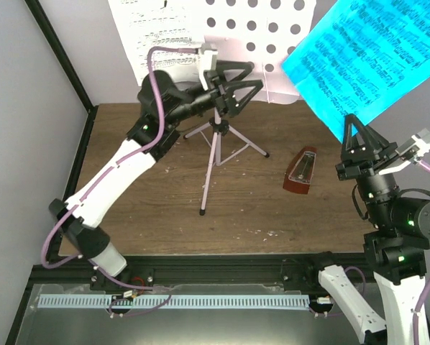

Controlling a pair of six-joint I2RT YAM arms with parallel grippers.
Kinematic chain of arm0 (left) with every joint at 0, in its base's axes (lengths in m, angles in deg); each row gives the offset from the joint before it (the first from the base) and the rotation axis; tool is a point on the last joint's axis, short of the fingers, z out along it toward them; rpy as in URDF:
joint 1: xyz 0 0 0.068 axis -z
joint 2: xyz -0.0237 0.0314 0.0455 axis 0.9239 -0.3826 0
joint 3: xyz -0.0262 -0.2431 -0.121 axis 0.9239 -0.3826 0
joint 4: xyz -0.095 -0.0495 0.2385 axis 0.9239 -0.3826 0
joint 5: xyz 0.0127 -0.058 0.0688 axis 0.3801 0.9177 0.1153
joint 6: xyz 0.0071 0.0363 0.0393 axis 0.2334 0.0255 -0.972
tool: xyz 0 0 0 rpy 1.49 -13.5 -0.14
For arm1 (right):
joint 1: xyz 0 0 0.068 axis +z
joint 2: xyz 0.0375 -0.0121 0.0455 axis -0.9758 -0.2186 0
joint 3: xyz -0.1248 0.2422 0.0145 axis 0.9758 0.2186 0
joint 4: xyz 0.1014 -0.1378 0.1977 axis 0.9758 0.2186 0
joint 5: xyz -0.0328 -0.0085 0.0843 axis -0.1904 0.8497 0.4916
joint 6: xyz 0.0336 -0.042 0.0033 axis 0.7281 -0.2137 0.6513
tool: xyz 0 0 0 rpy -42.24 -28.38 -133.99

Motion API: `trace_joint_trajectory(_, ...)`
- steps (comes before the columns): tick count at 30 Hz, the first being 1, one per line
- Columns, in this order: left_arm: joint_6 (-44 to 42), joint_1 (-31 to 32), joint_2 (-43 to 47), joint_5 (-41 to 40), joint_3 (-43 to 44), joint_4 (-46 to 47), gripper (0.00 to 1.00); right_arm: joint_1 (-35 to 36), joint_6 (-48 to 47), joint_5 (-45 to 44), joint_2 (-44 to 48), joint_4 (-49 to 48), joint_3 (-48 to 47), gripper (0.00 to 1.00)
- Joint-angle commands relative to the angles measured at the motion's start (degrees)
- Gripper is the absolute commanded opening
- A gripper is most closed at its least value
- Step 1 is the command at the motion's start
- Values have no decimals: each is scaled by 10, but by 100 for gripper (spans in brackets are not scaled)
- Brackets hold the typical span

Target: Pack up the instrument practice props

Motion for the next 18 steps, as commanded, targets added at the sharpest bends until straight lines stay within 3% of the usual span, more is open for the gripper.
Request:
trace_joint_trajectory(1, 8, 0, 80, 53, -95, 61, 87, 3, -22, 120, 13, 75, -35, 1)
trace_joint_trajectory(10, 103, 0, 195, 90, -336, 99, 87, 3, -42, 315, 36, 144, -14, 1)
trace_joint_trajectory(16, 193, 0, 222, 136, -471, 208, 87, 3, -18, 375, 58, 145, 99, 1)
trace_joint_trajectory(18, 189, 0, 224, 149, -497, 204, 87, 3, 6, 378, 68, 138, 149, 1)
